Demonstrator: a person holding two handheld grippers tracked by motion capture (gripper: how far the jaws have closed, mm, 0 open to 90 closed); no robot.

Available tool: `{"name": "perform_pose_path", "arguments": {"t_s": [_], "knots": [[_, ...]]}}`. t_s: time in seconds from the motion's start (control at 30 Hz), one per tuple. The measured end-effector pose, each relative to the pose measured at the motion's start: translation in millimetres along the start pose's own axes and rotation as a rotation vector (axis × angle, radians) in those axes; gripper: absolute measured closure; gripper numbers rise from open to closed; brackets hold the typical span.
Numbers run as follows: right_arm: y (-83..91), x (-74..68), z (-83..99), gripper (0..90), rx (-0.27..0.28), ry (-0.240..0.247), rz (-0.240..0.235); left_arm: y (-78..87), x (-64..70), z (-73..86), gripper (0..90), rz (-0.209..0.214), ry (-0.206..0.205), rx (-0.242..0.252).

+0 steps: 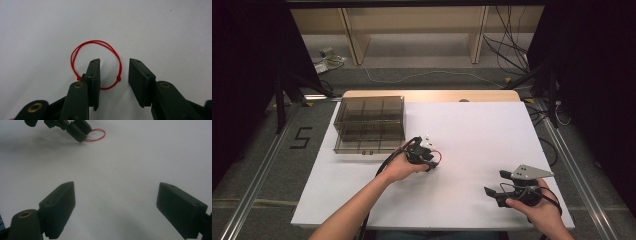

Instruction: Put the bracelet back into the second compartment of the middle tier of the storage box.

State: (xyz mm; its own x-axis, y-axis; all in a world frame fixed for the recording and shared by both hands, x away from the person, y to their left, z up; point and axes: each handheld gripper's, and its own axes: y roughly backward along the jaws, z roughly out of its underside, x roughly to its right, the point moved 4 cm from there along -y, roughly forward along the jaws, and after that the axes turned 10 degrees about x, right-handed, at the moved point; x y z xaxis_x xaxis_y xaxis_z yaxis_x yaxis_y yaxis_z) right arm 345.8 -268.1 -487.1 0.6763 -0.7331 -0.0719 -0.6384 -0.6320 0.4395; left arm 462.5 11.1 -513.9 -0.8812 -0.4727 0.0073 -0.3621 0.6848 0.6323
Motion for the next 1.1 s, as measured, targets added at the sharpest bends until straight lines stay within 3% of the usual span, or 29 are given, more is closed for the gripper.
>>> {"name": "perform_pose_path", "arguments": {"t_s": [0.23,0.6,0.9,1.1], "knots": [[0.0,0.1,0.0,16.2,0.001,0.002,-0.001,-0.9,-0.2,-1.5,68.2,-0.004,0.005,-0.016],[0.5,-0.1,-0.3,16.2,0.004,0.005,-0.002,-1.4,4.9,-3.1,86.1,-0.027,0.062,-0.042],[0.8,-0.1,-0.2,16.2,0.005,0.006,-0.004,0.0,3.4,-1.4,88.2,-0.012,0.072,-0.026],[0.6,0.2,0.0,16.2,0.005,0.005,-0.003,1.1,7.7,-3.5,88.4,-0.010,0.045,-0.022]]}}
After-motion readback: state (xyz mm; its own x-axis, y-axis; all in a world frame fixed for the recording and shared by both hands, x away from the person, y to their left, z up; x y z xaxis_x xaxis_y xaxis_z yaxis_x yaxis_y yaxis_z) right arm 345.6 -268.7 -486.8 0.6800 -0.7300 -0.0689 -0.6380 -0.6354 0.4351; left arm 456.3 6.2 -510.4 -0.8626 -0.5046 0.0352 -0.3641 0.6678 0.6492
